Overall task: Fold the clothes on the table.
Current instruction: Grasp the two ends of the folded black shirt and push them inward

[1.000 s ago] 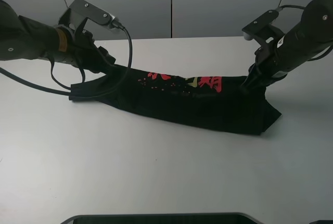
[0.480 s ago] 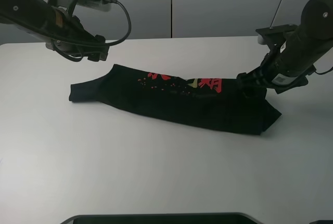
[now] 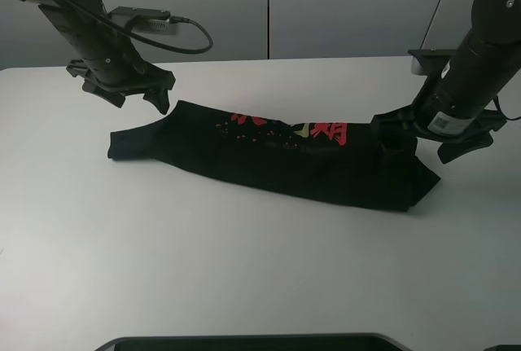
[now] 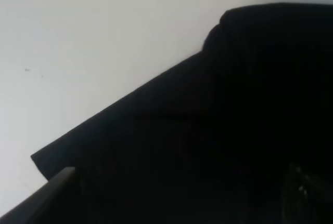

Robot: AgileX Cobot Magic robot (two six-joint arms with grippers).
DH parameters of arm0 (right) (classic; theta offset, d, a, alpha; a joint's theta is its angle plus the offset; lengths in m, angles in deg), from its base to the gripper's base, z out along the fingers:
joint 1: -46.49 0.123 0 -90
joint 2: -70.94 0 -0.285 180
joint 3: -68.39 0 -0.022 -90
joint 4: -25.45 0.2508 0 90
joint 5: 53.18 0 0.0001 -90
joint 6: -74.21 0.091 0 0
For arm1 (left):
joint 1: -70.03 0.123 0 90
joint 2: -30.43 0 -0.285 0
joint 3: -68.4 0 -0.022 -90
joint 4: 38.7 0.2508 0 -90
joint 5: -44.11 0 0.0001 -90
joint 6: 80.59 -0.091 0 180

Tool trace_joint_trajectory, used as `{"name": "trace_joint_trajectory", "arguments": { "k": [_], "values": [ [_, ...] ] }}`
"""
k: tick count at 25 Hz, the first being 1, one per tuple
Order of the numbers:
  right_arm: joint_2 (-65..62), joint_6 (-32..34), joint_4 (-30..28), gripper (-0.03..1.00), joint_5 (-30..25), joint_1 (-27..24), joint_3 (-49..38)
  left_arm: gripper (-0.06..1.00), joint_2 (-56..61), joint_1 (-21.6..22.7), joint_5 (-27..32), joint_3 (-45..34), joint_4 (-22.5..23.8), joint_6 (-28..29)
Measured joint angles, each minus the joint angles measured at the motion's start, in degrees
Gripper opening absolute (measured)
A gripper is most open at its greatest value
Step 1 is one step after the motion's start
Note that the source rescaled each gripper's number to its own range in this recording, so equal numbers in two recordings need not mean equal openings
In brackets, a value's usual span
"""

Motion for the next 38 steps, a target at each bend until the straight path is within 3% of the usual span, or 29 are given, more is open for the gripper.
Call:
{"name": "trace_joint_trajectory", "arguments": {
  "k": [5,17,28,38],
  "values": [
    [0.0,0.0,1.17,1.0,0.39,0.0,0.13,0.98,-2.48,1.18,0.81,0.48,-3.04,-3.71],
    [1.21,3.52,1.17,1.0,0.39,0.0,0.13,0.98,-8.16,1.52,0.81,1.1,-2.86,-4.5],
    [7.43,8.33,1.17,1.0,7.09,0.0,0.16,0.98,-8.95,1.52,-0.63,1.1,-2.32,-4.5],
    [12.46,11.57,-0.79,1.0,9.16,0.0,0.37,0.98,-8.95,1.52,-0.63,1.1,-1.99,-4.5]
  ]
}}
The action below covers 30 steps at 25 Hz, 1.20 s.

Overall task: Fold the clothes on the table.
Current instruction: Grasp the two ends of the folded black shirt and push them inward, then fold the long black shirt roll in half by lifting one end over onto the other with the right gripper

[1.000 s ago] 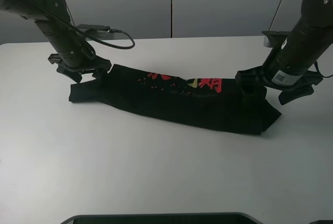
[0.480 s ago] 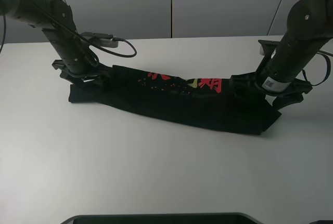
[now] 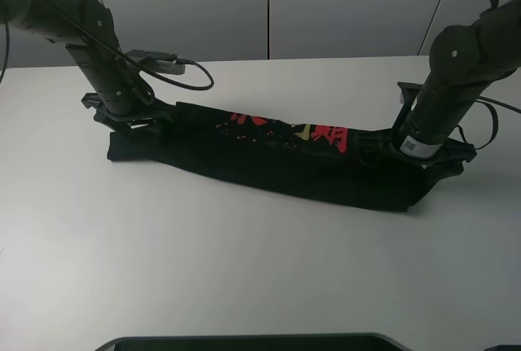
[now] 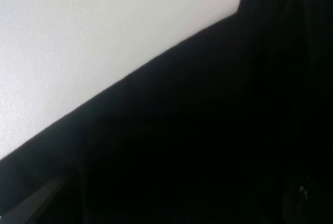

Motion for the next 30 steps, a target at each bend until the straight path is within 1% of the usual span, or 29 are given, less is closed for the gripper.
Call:
{"name": "trace_joint_trajectory", "arguments": {
  "k": [8,9,10,12,14,17,18,19,22,30],
  "values": [
    [0.58,-0.16,0.11,0.99,0.43,0.0,0.08,0.98,0.0,0.0,0.0,0.0,0.1,0.0],
    [0.58,-0.16,0.21,0.96,0.57,0.0,0.08,0.98,0.0,0.0,0.0,0.0,0.21,0.0],
    [0.7,-0.26,0.5,0.89,0.72,0.0,0.08,0.98,0.0,0.0,0.0,0.0,0.21,0.0],
    [0.81,-0.53,1.16,0.72,1.53,0.0,0.12,0.98,0.0,0.0,-0.12,0.0,0.31,0.0],
    [1.21,-1.11,1.51,0.51,1.96,0.0,0.21,0.98,0.0,0.0,-0.12,0.0,0.31,0.0],
    [1.99,-3.53,3.33,0.23,1.96,0.0,0.73,0.98,0.0,0.0,-0.12,0.0,0.31,0.0],
    [2.24,-4.91,4.79,0.15,1.83,0.0,0.75,0.98,0.0,0.0,-0.12,0.0,0.53,0.0],
    [2.35,-6.19,5.57,0.11,1.83,0.0,0.86,0.98,0.0,0.0,-0.12,0.0,0.53,0.0],
    [2.44,-8.99,7.52,0.11,1.6,0.0,0.85,0.98,0.0,0.0,-0.12,0.0,0.64,0.0],
    [1.18,-10.73,7.73,0.11,0.82,0.0,0.85,0.98,0.0,0.0,-0.12,0.0,0.71,0.0]
  ]
}}
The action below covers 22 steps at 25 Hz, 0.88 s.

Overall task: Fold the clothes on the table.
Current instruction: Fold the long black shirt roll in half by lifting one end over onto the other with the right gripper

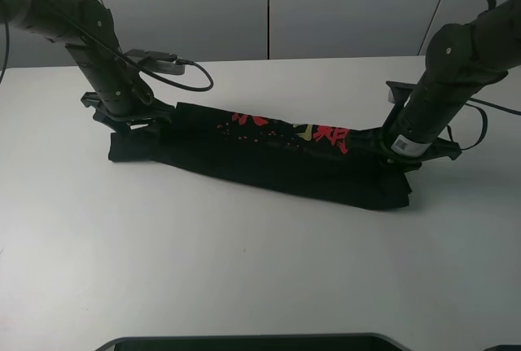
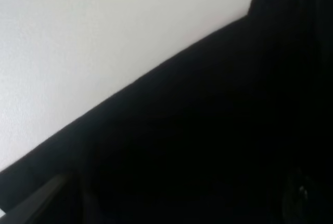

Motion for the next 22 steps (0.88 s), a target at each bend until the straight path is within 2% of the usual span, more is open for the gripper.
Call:
{"name": "trace_joint_trajectory", "arguments": {
  "k": [8,11,14,18,22],
  "values": [
    [-7.58,-0.33,0.0,0.11,-3.95,0.0,-0.69,0.98,0.0,0.0,0.11,0.0,0.0,0.0],
    [-10.4,-0.45,0.0,0.11,-7.27,0.0,1.45,0.98,0.0,0.0,0.22,0.0,0.0,0.0],
    [-11.88,-2.39,2.39,0.11,-11.77,0.0,5.5,0.98,0.0,0.0,0.33,0.0,0.0,0.0],
    [-12.34,-9.42,12.52,0.11,-15.13,0.0,10.98,0.98,0.0,0.0,0.33,0.0,0.05,0.0],
    [-12.34,-20.42,29.0,0.11,-15.63,0.0,13.1,0.98,0.0,0.0,0.33,0.0,0.05,0.0]
  ]
}}
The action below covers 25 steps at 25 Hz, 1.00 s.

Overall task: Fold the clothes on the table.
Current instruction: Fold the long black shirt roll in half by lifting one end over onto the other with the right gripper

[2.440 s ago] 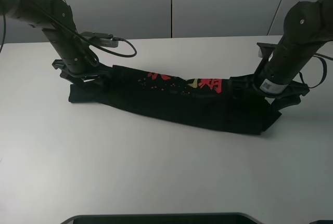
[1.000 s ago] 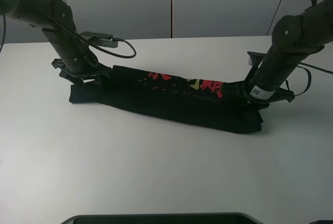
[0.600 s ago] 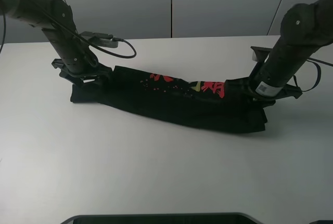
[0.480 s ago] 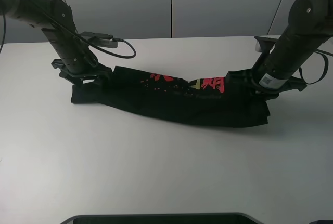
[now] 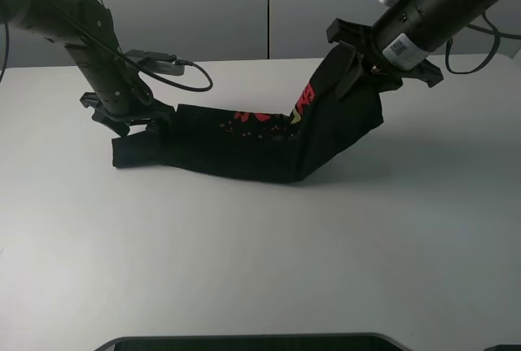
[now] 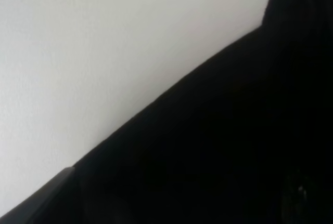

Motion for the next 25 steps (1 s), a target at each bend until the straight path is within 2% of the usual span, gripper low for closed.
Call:
{"name": "trace_joint_trajectory", "arguments": {
  "k": [1,3,7,17,21,25],
  "values": [
    [0.0,-3.42,5.1,0.11,-0.12,0.0,0.07,0.98,0.0,0.0,0.0,0.0,0.09,0.0],
    [0.0,-7.29,11.49,0.11,-0.12,0.0,0.26,0.98,0.0,0.0,0.0,0.0,0.09,0.0],
    [1.35,-11.42,18.06,0.11,0.29,0.0,0.3,0.98,0.0,0.0,0.0,0.0,0.21,0.0],
    [3.03,-14.05,18.81,0.11,-0.49,0.0,0.3,0.98,0.0,0.0,0.07,0.27,-0.88,-0.65],
    [3.03,-14.16,18.81,0.11,-1.0,0.0,0.3,0.99,1.28,0.0,1.24,3.42,-4.36,-3.75],
    [3.03,-14.27,18.81,0.11,-1.29,0.0,0.3,0.99,3.26,0.0,4.32,8.64,-5.05,-4.41]
  ]
}}
